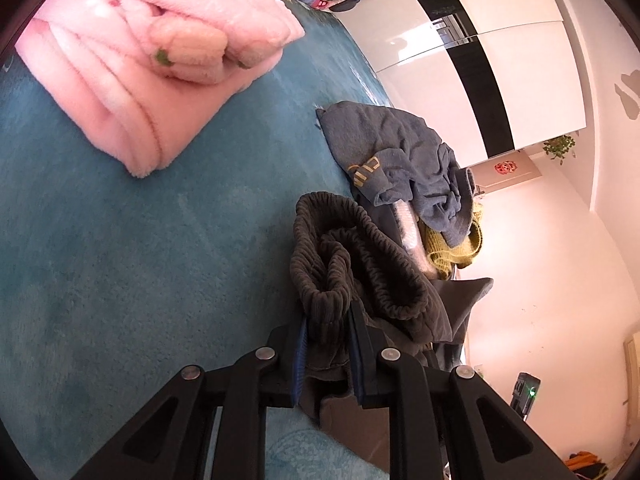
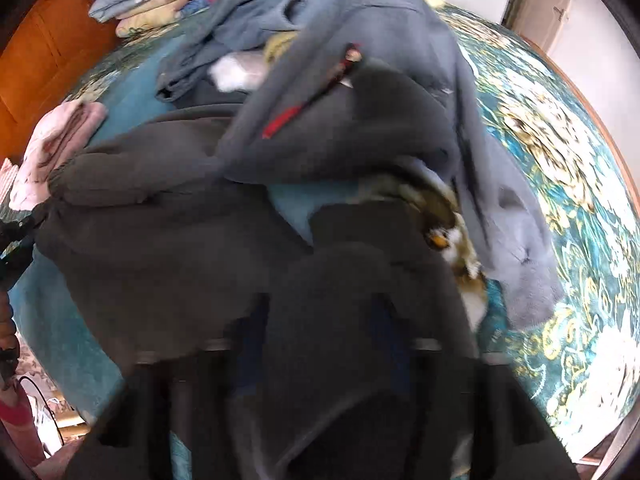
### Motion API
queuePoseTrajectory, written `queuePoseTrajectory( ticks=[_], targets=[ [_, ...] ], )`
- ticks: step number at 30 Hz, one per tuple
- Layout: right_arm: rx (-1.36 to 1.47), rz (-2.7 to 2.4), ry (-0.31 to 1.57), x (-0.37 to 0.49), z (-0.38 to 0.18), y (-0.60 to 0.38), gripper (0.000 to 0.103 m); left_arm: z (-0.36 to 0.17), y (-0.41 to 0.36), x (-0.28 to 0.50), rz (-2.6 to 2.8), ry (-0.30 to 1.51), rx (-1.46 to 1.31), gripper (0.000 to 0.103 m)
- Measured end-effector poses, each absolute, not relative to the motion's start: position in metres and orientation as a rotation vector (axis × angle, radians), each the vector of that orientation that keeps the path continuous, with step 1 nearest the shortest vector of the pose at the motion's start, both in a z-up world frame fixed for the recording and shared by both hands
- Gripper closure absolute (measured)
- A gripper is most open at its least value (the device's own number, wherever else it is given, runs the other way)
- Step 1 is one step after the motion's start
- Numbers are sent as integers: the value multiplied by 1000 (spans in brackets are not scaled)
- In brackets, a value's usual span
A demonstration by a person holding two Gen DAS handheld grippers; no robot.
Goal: Fold clothes
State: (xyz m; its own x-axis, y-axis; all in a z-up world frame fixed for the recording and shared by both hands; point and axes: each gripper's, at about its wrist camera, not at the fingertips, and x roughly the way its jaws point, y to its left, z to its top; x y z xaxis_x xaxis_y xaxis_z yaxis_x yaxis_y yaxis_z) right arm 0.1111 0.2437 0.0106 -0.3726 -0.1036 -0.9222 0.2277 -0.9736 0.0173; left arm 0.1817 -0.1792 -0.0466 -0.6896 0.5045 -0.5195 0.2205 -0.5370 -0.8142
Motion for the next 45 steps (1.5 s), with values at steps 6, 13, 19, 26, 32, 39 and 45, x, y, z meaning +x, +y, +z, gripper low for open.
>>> queuePoseTrajectory(
  ticks=[6, 13, 19, 26, 32, 39, 45],
  targets=[
    [1350, -2585, -342, 123, 84, 339, 98, -55, -181, 182, 2317, -1429, -1183, 80],
    [887, -2844, -839, 200, 127, 484, 98, -62, -177, 182, 2308, -1425, -1220, 69],
    [1011, -2799, -1227, 256, 32, 552, 98, -69, -173, 182, 2299, -1423, -1268, 63],
    [1004, -2756, -1318, 268, 21, 565, 98, -68, -166, 177, 2339, -1440, -1284, 75],
    [957, -2741, -1125, 194, 79, 534, 98, -21, -176, 167, 2389, -1490, -1095, 84],
    [516, -2719, -950, 212, 152, 523, 98, 50, -190, 216, 2538, -1272, -811, 84],
    [1001, -2729, -1202, 239, 7, 570, 98, -37, -190, 240, 2397, -1377, -1228, 84]
  ],
)
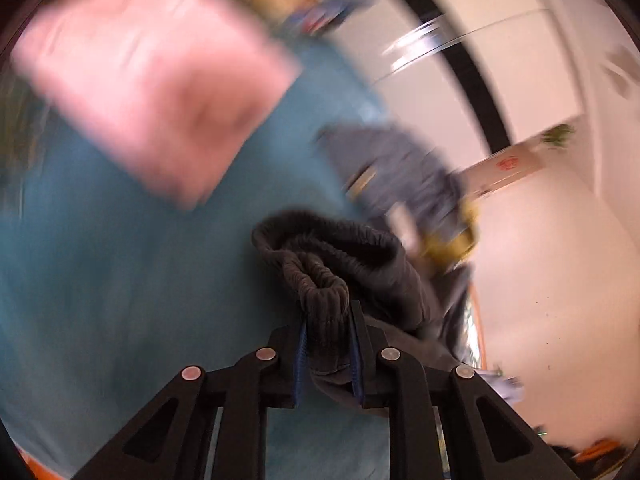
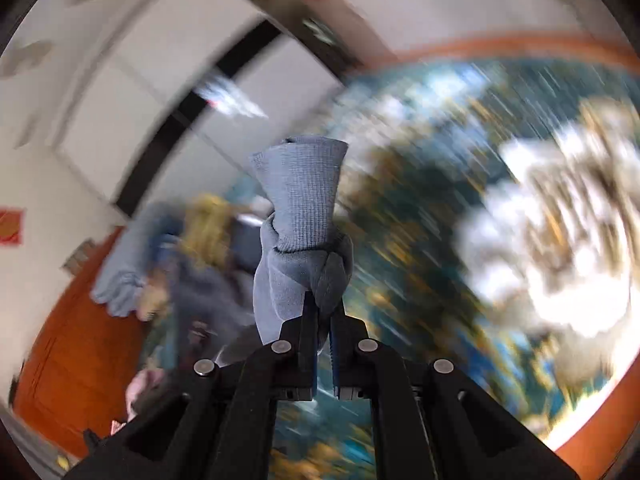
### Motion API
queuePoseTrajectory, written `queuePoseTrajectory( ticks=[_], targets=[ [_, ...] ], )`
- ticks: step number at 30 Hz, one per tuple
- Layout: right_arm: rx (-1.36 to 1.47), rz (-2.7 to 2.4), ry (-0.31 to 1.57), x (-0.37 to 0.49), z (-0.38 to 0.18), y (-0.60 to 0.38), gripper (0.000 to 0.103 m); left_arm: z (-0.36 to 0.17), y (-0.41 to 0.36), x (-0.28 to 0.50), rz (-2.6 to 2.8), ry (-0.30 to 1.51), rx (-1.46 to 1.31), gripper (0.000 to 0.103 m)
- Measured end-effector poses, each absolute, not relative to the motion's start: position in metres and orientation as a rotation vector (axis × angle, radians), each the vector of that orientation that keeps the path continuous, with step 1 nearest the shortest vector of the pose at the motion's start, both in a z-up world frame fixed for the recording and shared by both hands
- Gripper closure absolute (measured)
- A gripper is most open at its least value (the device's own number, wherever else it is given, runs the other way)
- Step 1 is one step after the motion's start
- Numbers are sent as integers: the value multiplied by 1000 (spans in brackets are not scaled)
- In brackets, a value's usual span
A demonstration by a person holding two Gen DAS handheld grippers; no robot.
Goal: Fold clothes
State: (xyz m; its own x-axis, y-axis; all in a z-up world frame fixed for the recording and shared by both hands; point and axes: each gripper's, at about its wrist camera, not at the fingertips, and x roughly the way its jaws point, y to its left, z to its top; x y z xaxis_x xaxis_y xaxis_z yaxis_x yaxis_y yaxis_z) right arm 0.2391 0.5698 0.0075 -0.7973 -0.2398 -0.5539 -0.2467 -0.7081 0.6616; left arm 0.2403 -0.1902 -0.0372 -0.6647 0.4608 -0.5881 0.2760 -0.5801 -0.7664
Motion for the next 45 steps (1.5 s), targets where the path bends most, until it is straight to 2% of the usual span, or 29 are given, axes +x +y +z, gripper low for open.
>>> queuePoseTrajectory(
  ticks=[3, 7, 12, 13, 15, 16, 17, 20, 25, 27, 28, 29, 30, 32, 35, 37, 39, 42, 44, 45],
  targets=[
    [-1093, 2571, 1298, 249, -46, 581, 98, -49, -189, 245, 2379, -1400, -1265, 84],
    [-1104, 2575, 1289, 249, -46, 580, 98, -35, -186, 241, 2382, -1357, -1233, 82],
    [-1142, 2620, 1169, 245, -28, 574, 98, -34, -186, 243, 2362, -1363, -1275, 75],
    [-1159, 2624, 1145, 245, -28, 574, 97, -34, -190, 246, 2367, -1376, -1276, 70],
    [-1197, 2621, 1098, 244, -27, 575, 93, -32, -202, 252, 2393, -1402, -1269, 64],
    [-1206, 2617, 1092, 244, -27, 578, 91, -30, -208, 256, 2406, -1415, -1266, 56],
    [-1215, 2613, 1086, 244, -26, 580, 86, -27, -215, 260, 2428, -1431, -1249, 53],
    [-1196, 2578, 1050, 249, -22, 593, 70, -12, -227, 268, 2448, -1446, -1161, 53],
    [-1037, 2544, 1017, 251, 8, 605, 67, -10, -183, 244, 2288, -1401, -1137, 46],
    [-1049, 2631, 926, 232, 24, 579, 66, -17, -148, 222, 2187, -1364, -1200, 46],
    [-1085, 2690, 858, 217, 31, 557, 62, -20, -130, 213, 2150, -1342, -1229, 46],
    [-1131, 2747, 781, 202, 37, 533, 50, -23, -115, 203, 2128, -1327, -1247, 46],
    [-1174, 2793, 707, 188, 41, 510, 42, -24, -104, 195, 2137, -1320, -1252, 46],
    [-1271, 2889, 530, 157, 44, 454, 42, -27, -90, 181, 2189, -1324, -1263, 41],
    [-1431, 2955, 287, 117, 36, 381, 42, -33, -90, 170, 2189, -1418, -1252, 40],
    [-1466, 2957, 88, 97, 28, 343, 42, -32, -94, 167, 2179, -1469, -1208, 40],
    [-1474, 2934, -34, 82, 19, 327, 42, -29, -101, 164, 2191, -1492, -1174, 40],
    [-1509, 2865, -192, 59, 3, 309, 42, -27, -105, 160, 2221, -1486, -1185, 42],
    [-1521, 2812, -291, 50, -5, 304, 43, -25, -104, 155, 2257, -1436, -1223, 50],
    [-1528, 2788, -304, 47, -8, 306, 52, -24, -103, 152, 2281, -1403, -1242, 54]
  ],
)
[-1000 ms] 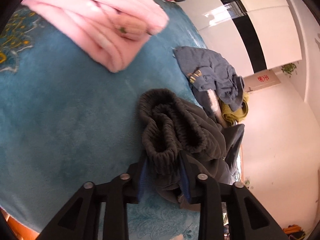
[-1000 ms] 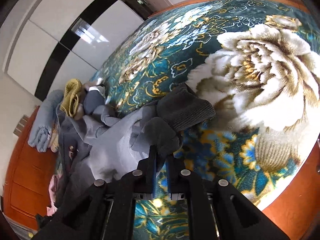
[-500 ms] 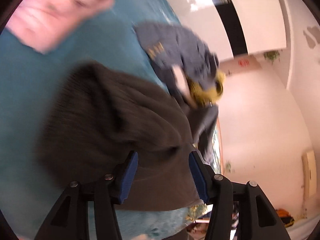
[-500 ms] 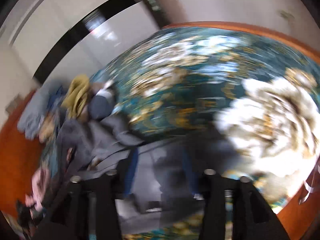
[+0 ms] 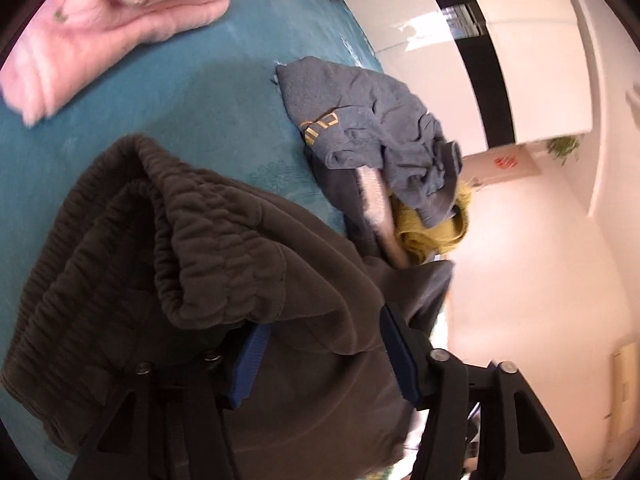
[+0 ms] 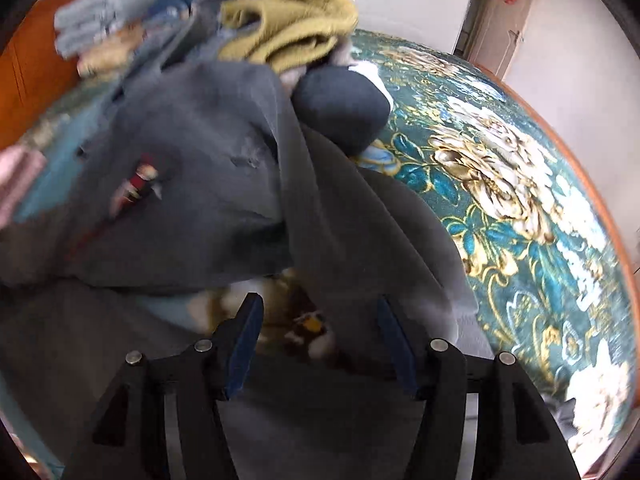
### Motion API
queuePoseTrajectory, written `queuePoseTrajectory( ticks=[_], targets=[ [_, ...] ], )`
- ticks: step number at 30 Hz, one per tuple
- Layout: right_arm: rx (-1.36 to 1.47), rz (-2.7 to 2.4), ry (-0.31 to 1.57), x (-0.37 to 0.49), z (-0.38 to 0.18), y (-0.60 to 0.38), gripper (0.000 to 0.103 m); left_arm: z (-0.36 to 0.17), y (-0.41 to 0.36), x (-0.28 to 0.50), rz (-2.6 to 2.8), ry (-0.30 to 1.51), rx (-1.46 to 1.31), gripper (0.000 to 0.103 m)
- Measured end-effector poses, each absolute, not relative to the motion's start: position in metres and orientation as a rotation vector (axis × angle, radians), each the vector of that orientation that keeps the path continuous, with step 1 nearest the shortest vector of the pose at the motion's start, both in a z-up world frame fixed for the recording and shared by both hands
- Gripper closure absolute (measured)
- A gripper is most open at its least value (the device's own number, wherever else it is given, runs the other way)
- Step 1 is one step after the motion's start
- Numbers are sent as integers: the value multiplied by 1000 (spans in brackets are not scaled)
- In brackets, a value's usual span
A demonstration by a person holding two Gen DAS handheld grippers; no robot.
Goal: Fold clothes
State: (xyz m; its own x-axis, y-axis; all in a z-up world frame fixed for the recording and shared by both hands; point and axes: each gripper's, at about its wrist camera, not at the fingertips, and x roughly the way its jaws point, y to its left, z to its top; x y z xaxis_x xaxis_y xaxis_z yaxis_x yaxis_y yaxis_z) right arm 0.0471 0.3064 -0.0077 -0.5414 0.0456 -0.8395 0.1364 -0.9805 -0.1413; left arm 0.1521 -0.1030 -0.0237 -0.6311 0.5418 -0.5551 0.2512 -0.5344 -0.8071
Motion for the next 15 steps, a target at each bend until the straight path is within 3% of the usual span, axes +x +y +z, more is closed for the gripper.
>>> queuePoseTrajectory(
  ticks=[1, 2, 4, 5, 10, 15],
  targets=[
    [1500, -2702, 310, 44, -10, 309, 61, -23, -103, 149, 2290, -1391, -1251, 61],
    [1520, -2710, 319, 40, -12, 312, 77, -24, -104, 146, 2288, -1392, -1253, 67],
    [1540, -2737, 309, 32, -10, 323, 91, -27, -110, 139, 2274, -1423, -1256, 80],
    [1545, -2752, 309, 28, -7, 328, 93, -26, -113, 135, 2279, -1427, -1258, 88],
    [1428, -2928, 452, 11, 38, 351, 96, 11, -126, 118, 2381, -1363, -1136, 101],
    [1083, -3175, 431, 42, 115, 389, 96, 66, -152, 143, 2466, -1283, -920, 101]
  ],
)
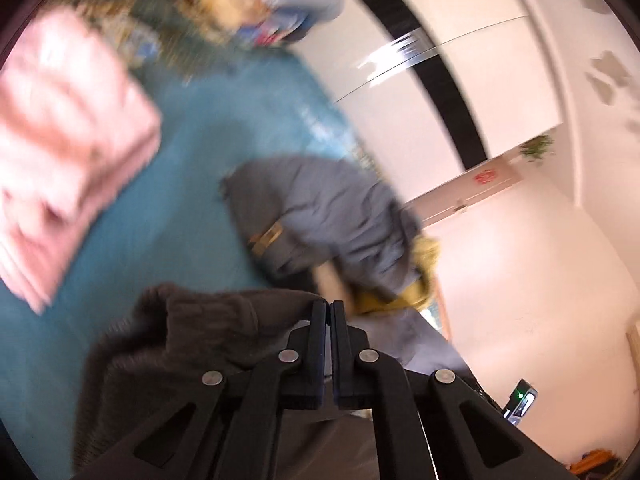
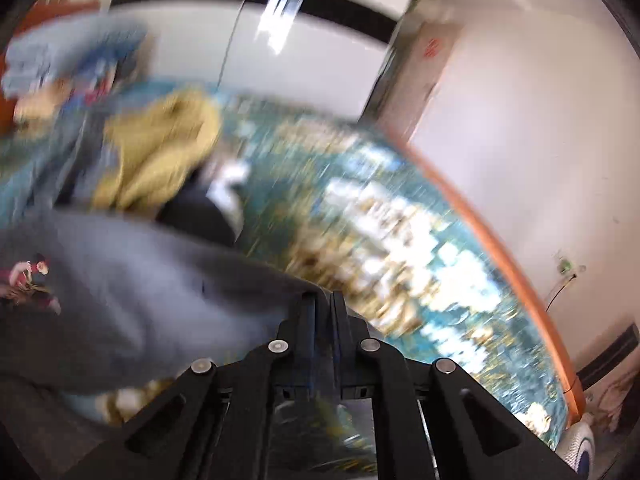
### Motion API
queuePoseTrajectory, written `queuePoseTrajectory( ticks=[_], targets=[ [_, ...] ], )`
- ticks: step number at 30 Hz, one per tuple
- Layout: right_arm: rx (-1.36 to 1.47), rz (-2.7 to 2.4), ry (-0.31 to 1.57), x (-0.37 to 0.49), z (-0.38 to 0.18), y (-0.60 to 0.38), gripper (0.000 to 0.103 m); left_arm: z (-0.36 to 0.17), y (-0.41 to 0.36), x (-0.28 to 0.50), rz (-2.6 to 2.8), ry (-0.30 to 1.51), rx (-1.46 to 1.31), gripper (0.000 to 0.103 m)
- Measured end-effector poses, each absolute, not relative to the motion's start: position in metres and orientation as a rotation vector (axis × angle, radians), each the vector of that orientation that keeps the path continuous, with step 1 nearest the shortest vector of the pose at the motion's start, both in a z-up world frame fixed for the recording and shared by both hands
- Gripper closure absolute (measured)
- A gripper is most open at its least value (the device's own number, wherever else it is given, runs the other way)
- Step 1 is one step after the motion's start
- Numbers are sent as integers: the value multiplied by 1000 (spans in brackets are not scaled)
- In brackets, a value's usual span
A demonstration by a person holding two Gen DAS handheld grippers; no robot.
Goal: Fold clothes
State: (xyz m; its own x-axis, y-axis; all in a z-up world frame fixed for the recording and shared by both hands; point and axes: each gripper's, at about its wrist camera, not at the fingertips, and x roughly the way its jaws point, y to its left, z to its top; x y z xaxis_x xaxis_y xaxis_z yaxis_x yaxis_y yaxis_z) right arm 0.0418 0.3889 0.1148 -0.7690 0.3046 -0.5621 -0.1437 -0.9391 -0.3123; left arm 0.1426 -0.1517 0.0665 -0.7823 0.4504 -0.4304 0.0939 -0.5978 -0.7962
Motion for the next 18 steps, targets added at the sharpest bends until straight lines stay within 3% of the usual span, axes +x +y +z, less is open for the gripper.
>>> queuePoseTrajectory(
  ticks=[4, 11, 18],
  targets=[
    [-815, 2746, -326, 90, 128, 416, 96, 65, -160, 180, 2473, -1225, -938, 101],
    [-897, 2730, -326, 188, 78, 442, 96, 8, -147, 241, 2350, -1244, -1164, 101],
    [-828, 2734, -267, 236, 70, 448, 96, 51, -141, 270, 2435, -1102, -1044, 101]
  ],
)
